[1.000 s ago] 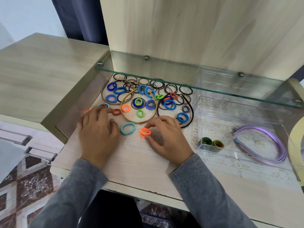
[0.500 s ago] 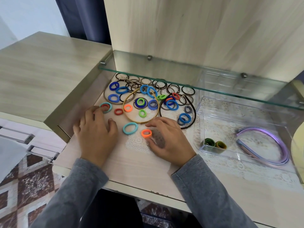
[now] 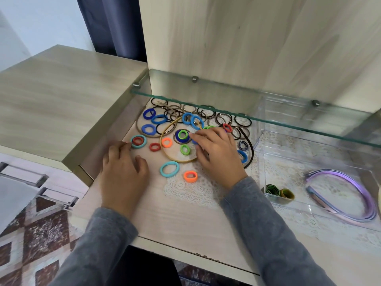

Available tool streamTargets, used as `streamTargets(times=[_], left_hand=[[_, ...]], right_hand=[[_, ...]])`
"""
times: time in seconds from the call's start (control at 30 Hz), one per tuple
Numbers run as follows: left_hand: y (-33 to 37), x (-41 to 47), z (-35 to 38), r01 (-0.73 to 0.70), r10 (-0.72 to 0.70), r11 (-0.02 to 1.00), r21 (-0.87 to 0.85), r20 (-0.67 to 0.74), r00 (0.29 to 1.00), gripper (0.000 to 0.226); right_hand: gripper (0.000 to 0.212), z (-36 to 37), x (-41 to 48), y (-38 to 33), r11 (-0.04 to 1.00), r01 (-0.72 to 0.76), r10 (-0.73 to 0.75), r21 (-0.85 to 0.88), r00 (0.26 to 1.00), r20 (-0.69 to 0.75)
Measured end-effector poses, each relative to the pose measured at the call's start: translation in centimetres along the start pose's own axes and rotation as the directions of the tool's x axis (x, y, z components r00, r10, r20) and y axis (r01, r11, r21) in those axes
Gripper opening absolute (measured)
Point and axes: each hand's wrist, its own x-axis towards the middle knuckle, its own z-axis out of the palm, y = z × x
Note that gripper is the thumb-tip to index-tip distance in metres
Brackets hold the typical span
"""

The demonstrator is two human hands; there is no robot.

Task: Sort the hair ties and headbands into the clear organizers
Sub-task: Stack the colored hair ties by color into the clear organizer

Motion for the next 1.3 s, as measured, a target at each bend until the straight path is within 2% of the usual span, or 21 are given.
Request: streamTargets(times=[0.17, 0.37, 0.67, 0.83, 0.97, 1.13, 1.3], left_hand=[[-0.2, 0.2, 0.3, -0.046, 0.036, 0.989, -0.143, -0.072, 0.997, 0.033], [-0.6, 0.4, 0.6, -0.090, 0.078, 0.989, -0.120, -0.100, 0.992, 0.029], [-0.7, 0.6, 0.5, -0.141, 0.127, 0.980, -0.144, -0.100, 0.987, 0.011], [-0.8, 0.5, 0.3, -0.143, 0.128, 0.975, -0.170, -0.092, 0.987, 0.011], [-0.8, 0.5, 0.2, -0.154, 0.140, 0.974, -0.168, -0.094, 0.986, 0.012], [-0.8, 0.5, 0.2, -0.162, 0.144, 0.968, -0.190, -0.102, 0.984, 0.010], [-0.7, 0.5, 0.1, -0.199, 0.181, 0.961, -0.194, -0.109, 0.978, 0.009]], right_hand=[[0.033, 0.6, 2.9, -1.0, 0.997, 0.066, -0.055, -0.045, 0.978, 0.202], [0.033, 1.6, 4.1, -2.3, 0.988, 0.155, -0.152, 0.014, 0.942, 0.301], [0.025, 1.6, 3.5, -1.8, 0.996, 0.090, -0.088, 0.009, 0.945, 0.314], [0.031, 1.6, 3.3, -1.7, 0.995, 0.076, -0.056, -0.065, 0.961, 0.272], [0.027, 1.7, 3.4, -1.9, 0.993, 0.070, -0.044, -0.091, 0.965, 0.260], [0.025, 1.8, 2.7, -1.9, 0.999, 0.048, -0.042, -0.018, 0.969, 0.242], [0.022, 1.5, 2.2, -1.5, 0.998, 0.061, -0.056, -0.015, 0.973, 0.225]])
